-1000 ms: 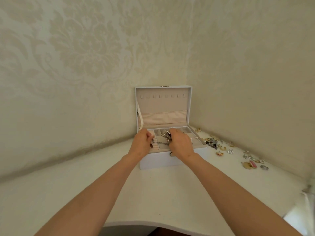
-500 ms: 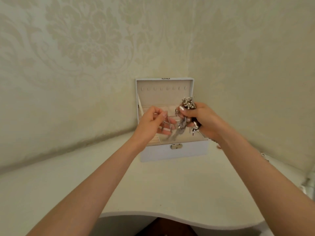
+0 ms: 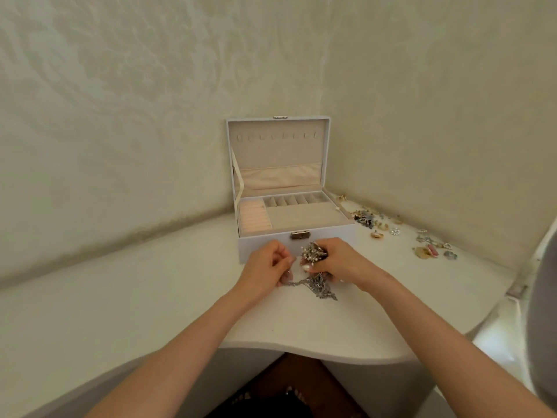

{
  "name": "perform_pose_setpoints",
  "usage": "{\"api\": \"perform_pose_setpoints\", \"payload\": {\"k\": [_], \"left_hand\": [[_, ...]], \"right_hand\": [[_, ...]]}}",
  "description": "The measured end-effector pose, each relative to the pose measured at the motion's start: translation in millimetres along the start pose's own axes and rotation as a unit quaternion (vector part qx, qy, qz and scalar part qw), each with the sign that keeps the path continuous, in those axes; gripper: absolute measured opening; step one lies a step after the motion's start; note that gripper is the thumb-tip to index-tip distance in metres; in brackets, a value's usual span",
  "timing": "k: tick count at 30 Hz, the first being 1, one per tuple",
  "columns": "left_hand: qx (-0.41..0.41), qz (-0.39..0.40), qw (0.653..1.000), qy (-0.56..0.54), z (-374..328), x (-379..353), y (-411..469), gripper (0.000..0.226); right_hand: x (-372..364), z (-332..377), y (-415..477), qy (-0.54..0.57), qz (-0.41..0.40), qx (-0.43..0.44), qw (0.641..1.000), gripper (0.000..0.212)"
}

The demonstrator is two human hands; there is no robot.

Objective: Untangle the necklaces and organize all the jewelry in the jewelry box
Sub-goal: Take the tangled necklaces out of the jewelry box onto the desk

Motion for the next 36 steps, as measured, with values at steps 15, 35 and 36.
{"api": "perform_pose_setpoints", "payload": {"k": [15, 35, 36], "left_hand": [[-0.108, -0.009, 0.977, 0.183, 7.6, -4.9, -5.1, 0.03], [-0.126, -0.07, 0.985, 0.094, 2.2, 3.7, -3.9, 0.017], [-0.129, -0.076, 0.984, 0.094, 1.2, 4.6, -3.6, 0.02]], "right_hand": [[-18.6, -16.2, -5.5, -0.057, -0.106, 0.148, 0.982, 0.046], [3.4, -23.3, -12.2, 0.146, -0.227, 0.089, 0.959, 0.022], [3.6, -25.0, -10.9, 0.145, -0.24, 0.072, 0.957, 0.02]]}}
Point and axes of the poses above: each hand's wrist, its own y-axis towards the middle knuckle, its own x-axis out of the back of the hand, z = x × y, the point moved 4 cm from there along y, towards the middle knuckle, and after that the axes turned 9 degrees about -y, right-handed, at the moved point
